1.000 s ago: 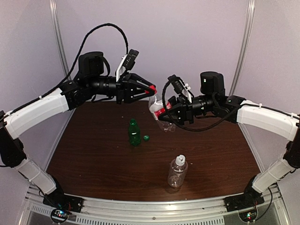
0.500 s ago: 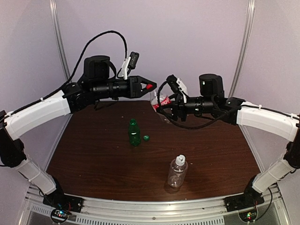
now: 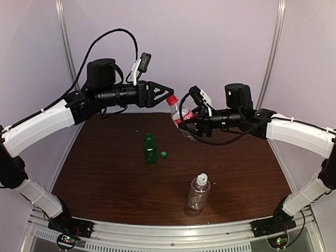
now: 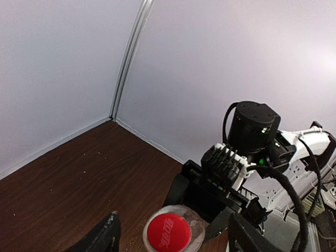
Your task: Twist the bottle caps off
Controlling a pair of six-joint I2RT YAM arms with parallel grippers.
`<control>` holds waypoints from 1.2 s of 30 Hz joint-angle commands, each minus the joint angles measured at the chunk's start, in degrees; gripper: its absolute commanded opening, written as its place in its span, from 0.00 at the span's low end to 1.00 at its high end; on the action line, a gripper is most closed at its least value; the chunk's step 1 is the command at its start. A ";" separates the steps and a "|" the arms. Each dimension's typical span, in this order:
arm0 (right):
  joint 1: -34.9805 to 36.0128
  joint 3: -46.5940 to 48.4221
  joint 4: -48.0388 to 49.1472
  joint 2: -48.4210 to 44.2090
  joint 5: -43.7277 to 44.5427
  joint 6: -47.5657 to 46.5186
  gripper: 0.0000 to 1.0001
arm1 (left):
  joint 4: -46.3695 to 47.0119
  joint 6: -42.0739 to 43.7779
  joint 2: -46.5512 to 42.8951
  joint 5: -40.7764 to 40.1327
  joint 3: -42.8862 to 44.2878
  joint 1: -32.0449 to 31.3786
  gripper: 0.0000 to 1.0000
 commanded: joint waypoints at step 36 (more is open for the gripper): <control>-0.13 3.68 -0.13 0.61 -18.35 5.13 0.44 | 0.53 11.43 0.43 21.32 1.88 0.97 0.15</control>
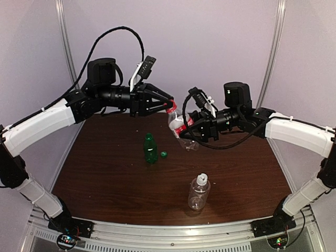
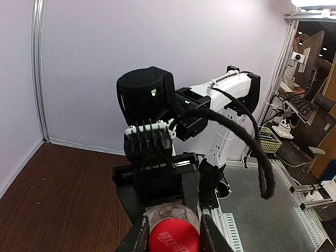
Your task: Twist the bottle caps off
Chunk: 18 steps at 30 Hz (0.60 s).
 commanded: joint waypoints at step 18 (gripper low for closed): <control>1.63 -2.41 2.58 -3.11 49.41 -6.28 0.45 | 5.77 -25.52 2.02 -30.82 -0.42 0.17 0.19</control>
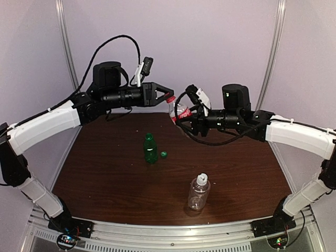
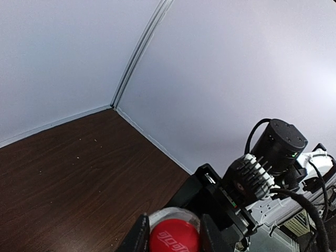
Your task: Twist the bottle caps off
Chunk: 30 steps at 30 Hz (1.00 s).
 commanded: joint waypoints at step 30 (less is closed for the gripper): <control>-1.77 3.38 -3.56 0.81 -34.05 1.35 0.50 | 5.33 20.34 -4.20 29.77 -1.62 1.86 0.93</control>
